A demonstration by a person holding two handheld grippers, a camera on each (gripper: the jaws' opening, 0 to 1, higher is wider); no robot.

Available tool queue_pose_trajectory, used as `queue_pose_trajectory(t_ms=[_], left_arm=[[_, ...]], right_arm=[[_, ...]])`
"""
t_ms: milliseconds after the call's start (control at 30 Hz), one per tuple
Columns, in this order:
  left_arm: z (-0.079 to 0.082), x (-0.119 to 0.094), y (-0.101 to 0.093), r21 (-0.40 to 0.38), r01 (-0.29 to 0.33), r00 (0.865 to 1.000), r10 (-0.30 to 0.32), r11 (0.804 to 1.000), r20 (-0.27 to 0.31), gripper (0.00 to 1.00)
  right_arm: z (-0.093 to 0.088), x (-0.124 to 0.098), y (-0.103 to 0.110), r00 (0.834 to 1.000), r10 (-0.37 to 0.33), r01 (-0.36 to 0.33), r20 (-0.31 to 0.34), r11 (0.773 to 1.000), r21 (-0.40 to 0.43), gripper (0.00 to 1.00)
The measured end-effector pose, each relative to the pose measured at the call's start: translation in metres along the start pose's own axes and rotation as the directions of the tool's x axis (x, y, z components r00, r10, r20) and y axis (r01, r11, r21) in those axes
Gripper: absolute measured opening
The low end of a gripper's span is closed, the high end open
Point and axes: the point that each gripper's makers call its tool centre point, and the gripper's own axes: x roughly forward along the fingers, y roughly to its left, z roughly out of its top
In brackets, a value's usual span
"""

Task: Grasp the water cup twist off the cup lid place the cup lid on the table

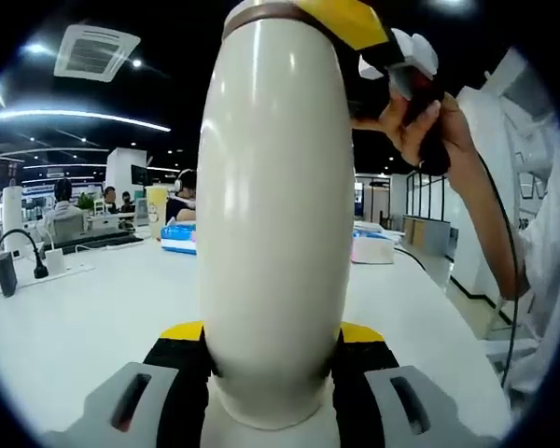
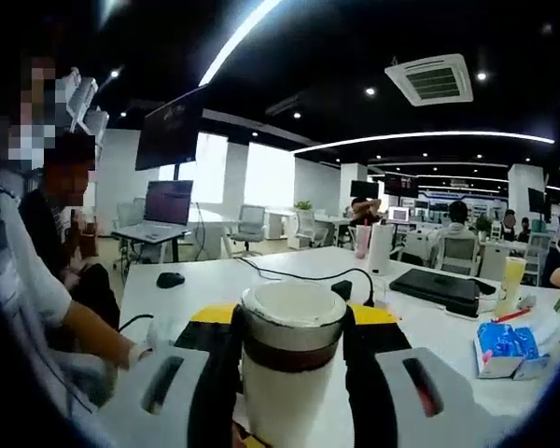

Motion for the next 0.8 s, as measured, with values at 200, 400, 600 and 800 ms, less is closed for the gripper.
queue_pose_trajectory(t_ms=[200, 400, 600, 800], left_arm=[[0.0017, -0.0008, -0.001, 0.0, 0.006, 1.0, -0.006, 1.0, 0.011, 0.52], [0.0013, -0.0008, -0.0014, 0.005, 0.007, 1.0, -0.007, 1.0, 0.015, 0.52], [0.0013, -0.0007, -0.0011, 0.004, 0.007, 1.0, -0.007, 1.0, 0.018, 0.51], [0.0012, -0.0008, -0.0011, 0.007, 0.007, 1.0, -0.007, 1.0, 0.019, 0.51]], right_arm=[[-0.002, -0.0012, -0.0002, 0.999, 0.031, -0.031, -0.012, 1.0, 0.003, 0.45], [-0.003, -0.0007, 0.0044, 0.984, 0.175, -0.175, -0.016, 0.985, 0.015, 0.45], [-0.0039, -0.0005, 0.0032, 0.948, 0.317, -0.316, -0.004, 0.946, 0.066, 0.45], [-0.0042, -0.0016, 0.0086, 0.927, 0.375, -0.374, -0.027, 0.927, 0.027, 0.45]])
